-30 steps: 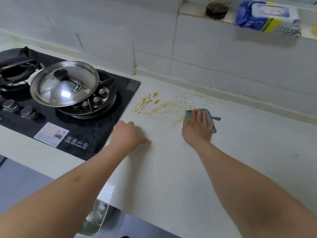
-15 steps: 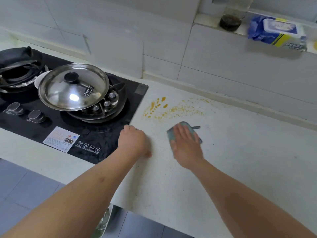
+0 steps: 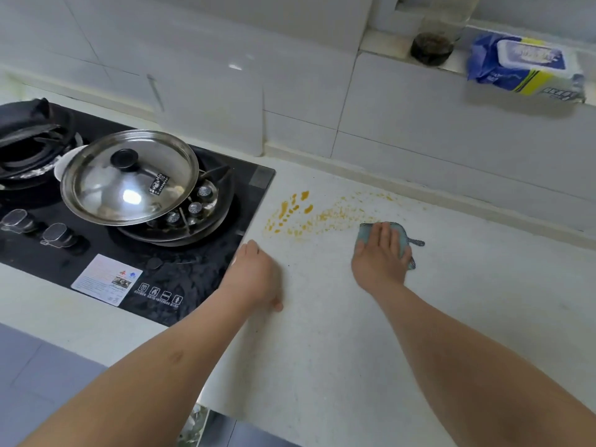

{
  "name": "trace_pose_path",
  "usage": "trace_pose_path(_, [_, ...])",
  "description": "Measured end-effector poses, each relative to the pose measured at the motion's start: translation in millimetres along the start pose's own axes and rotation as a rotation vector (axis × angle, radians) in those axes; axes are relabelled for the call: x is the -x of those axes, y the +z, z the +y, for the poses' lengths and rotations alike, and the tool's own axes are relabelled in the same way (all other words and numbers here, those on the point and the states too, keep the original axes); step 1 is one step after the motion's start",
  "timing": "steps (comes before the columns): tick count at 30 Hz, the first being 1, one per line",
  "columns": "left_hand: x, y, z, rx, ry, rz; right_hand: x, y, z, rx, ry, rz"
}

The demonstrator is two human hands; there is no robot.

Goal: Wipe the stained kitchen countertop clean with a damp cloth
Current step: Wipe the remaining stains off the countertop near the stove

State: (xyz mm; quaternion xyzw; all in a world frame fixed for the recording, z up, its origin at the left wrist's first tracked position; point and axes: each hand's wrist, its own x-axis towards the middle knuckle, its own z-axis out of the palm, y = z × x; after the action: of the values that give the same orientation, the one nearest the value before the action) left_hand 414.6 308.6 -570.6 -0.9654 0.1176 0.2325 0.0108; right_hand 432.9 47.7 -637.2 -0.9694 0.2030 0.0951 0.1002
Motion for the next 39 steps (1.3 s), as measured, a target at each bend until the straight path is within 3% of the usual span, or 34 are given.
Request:
trace_pose_path(7, [5,10,-6,0.240,-0.076,0.043,52,33,-88,0.032,-0.431,0.029])
trace_pose_path(12, [7,6,-4,0.201,-0.103,-0.005,54,32,-72,0.068,-0.651,-0.004])
trace_pose_path(16, [-15,-22,11,0.324,-0.208,-0.132,22,14,-18,0.069,-0.391,0.039])
trace_pose_path(19, [-39,-37,17,0.494,-0.313,-0.108,-12,-5,33,0.040,-0.179,0.021])
trace_pose_path(25, [-49,-18,45,0.306,-0.438,-0.176,-76,-41,102,-0.039,0.162,0.000])
trace_pose_path(30, [-63,-17,51,0.254,-0.465,-0.195,-109,-46,77,-0.107,0.398,-0.021])
trace_pose_path(34, [-63,-10,46,0.262,-0.447,-0.143,-121,-39,36,-0.140,0.423,-0.024])
trace_pose_path(39, [-61,-11,46,0.290,-0.430,-0.134,-113,-24,-19,-0.129,0.280,-0.004])
